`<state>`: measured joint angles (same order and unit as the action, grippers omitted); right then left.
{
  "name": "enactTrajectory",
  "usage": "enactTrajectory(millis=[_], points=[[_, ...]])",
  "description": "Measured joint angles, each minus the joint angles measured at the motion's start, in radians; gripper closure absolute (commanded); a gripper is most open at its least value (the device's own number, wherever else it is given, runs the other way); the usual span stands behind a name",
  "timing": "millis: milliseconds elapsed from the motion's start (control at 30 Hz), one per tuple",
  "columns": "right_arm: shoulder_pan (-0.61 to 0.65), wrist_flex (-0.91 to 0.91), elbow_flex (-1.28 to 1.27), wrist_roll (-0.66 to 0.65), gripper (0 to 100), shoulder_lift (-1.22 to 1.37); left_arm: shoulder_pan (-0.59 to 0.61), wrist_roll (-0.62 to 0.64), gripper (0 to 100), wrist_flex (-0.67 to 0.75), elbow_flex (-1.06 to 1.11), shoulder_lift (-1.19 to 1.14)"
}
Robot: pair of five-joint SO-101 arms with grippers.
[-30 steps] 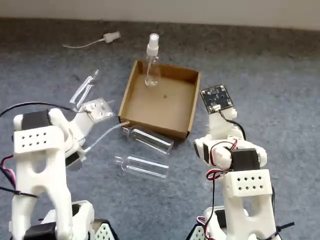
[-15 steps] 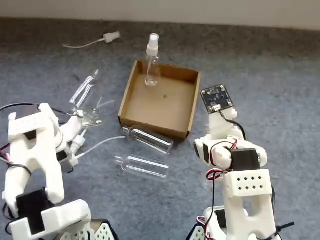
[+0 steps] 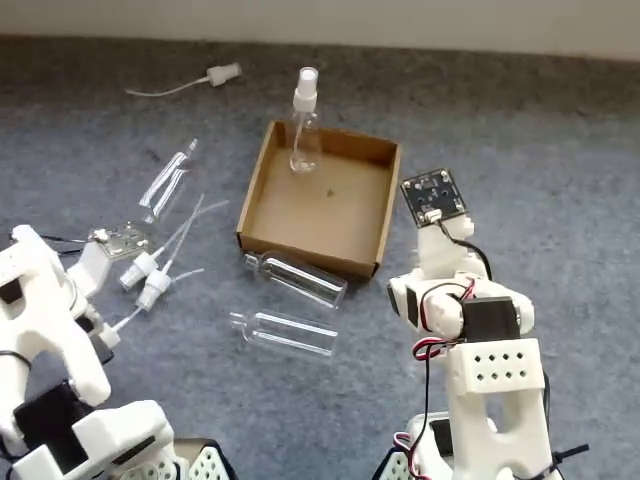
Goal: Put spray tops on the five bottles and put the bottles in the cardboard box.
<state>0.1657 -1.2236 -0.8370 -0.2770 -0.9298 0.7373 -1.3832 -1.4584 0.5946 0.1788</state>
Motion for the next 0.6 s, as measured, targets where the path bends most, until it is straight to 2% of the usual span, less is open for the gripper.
enactTrajectory(millis=[300, 467, 600], points=[[0.009, 0.0, 0.0, -0.029, 97.9, 0.0, 0.011, 0.0, 99, -0.014, -0.112, 0.15], [0.167, 0.0, 0.003, -0.034, 97.9, 0.0, 0.002, 0.0, 99, -0.02, -0.167, 0.341], [0.338, 0.0, 0.003, -0.034, 98.0, 0.0, -0.035, 0.0, 99, -0.092, -0.236, 0.502]])
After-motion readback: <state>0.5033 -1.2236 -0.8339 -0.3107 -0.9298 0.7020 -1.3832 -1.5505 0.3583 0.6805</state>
